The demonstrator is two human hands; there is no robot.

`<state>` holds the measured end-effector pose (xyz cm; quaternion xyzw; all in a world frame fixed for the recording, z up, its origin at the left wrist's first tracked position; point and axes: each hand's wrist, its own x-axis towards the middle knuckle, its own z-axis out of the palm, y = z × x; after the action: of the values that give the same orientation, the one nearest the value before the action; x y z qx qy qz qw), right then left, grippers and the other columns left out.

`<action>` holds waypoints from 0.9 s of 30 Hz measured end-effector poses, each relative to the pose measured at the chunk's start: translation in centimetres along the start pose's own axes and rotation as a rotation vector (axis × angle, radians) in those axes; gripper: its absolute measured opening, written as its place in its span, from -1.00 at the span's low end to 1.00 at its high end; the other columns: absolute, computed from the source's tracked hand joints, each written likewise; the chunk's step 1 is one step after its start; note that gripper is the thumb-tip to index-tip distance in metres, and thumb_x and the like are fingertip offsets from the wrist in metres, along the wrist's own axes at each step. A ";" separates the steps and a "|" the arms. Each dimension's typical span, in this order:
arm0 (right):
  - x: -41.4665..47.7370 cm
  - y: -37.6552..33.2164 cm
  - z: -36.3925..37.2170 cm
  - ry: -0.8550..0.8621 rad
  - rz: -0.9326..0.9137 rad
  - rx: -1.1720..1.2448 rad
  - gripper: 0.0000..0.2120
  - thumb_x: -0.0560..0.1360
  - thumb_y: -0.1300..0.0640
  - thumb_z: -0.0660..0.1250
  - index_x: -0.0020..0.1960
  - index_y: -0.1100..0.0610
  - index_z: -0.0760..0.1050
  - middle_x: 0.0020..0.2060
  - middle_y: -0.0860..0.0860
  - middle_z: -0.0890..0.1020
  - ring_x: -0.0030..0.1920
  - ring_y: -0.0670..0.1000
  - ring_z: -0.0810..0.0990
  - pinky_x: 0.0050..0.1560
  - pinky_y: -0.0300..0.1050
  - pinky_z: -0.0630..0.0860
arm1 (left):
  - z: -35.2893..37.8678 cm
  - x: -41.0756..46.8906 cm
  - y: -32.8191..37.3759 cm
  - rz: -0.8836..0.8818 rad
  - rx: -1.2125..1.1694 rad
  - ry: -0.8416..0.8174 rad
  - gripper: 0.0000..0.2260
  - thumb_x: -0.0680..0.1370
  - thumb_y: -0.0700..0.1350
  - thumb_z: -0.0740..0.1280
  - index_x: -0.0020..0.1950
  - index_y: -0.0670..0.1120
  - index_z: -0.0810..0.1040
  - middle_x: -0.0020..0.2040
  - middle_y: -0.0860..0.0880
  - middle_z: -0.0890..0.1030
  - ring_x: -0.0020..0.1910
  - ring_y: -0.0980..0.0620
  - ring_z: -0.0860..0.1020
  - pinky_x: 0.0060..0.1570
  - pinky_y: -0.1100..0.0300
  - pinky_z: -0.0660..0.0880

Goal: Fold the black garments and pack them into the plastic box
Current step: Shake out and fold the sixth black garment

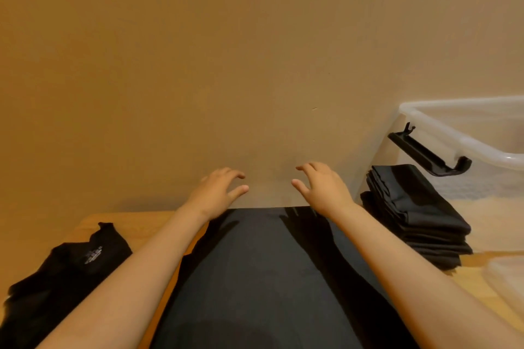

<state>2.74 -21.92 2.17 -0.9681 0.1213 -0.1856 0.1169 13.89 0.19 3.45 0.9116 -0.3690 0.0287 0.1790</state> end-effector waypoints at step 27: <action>-28.2 -3.9 -0.3 -0.406 0.045 -0.141 -0.44 0.62 -0.25 -0.14 0.56 -0.13 -0.16 0.57 -0.07 -0.13 0.55 -0.04 -0.23 0.52 0.01 -0.23 | 5.8 -28.4 5.8 -0.045 0.167 -0.299 0.06 0.12 0.58 -0.53 0.57 0.18 -0.21 0.58 0.13 -0.24 0.53 0.15 -0.29 0.51 0.09 -0.25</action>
<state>-22.08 -10.43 -5.86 -0.9884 0.1293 0.0249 0.0750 -11.18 13.14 -5.40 0.9254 -0.3672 -0.0808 0.0465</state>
